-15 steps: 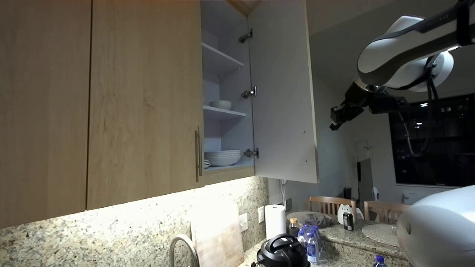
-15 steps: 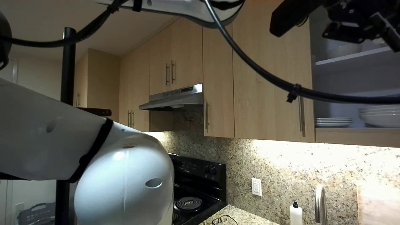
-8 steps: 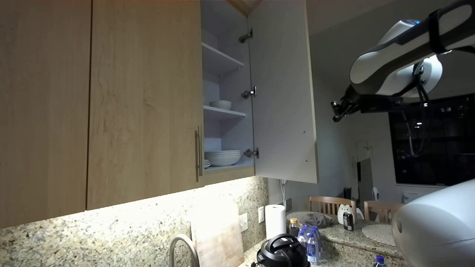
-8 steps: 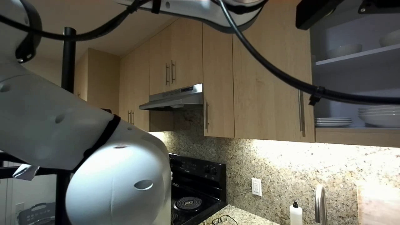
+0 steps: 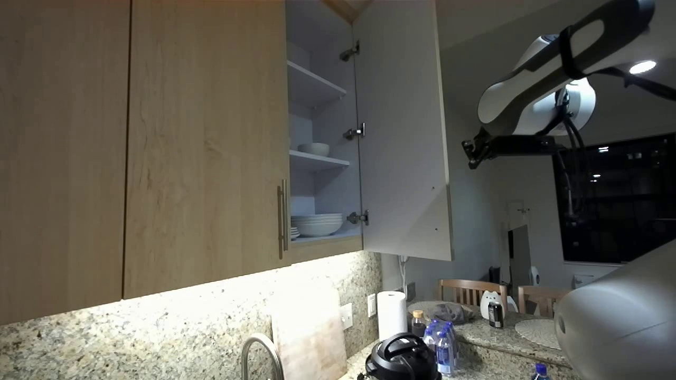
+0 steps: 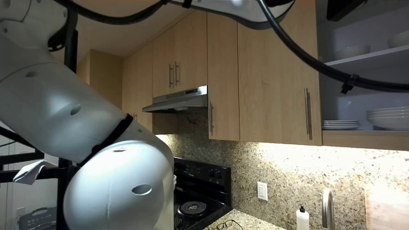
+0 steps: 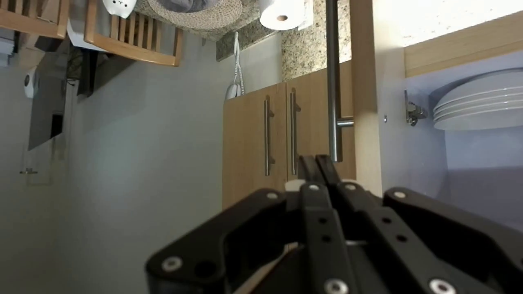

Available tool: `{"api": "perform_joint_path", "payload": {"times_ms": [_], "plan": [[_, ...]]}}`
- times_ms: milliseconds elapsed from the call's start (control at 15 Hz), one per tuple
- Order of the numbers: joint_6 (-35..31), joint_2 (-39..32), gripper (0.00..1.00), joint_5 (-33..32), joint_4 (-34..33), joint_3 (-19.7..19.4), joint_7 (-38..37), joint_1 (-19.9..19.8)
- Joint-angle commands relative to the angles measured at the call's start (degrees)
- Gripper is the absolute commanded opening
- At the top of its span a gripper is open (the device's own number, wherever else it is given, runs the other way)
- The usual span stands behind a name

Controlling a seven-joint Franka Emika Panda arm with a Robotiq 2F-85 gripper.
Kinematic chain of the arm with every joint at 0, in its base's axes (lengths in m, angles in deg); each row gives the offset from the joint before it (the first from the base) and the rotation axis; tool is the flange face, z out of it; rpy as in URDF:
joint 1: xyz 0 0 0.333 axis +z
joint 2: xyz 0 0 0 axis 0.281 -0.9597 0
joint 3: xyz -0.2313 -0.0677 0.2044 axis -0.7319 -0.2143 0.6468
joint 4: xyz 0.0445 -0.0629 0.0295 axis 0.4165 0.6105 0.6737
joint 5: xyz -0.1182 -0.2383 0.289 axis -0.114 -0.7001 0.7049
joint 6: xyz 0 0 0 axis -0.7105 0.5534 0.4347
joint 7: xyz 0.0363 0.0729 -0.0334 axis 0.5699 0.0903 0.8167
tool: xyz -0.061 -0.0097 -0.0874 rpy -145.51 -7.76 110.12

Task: Close the top right door of the cabinet.

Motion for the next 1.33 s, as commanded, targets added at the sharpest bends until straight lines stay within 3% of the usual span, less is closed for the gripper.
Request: {"api": "perform_joint_path", "payload": {"times_ms": [0,800,1267], "plan": [[-0.26,-6.38,0.06,2.12,-5.59,1.22,-2.29,-0.21],[-1.94,-15.92,0.04,7.06,-14.73,-0.25,-0.78,6.39],[-1.11,-12.22,0.04,8.87,-11.96,-2.40,2.01,11.12]]}}
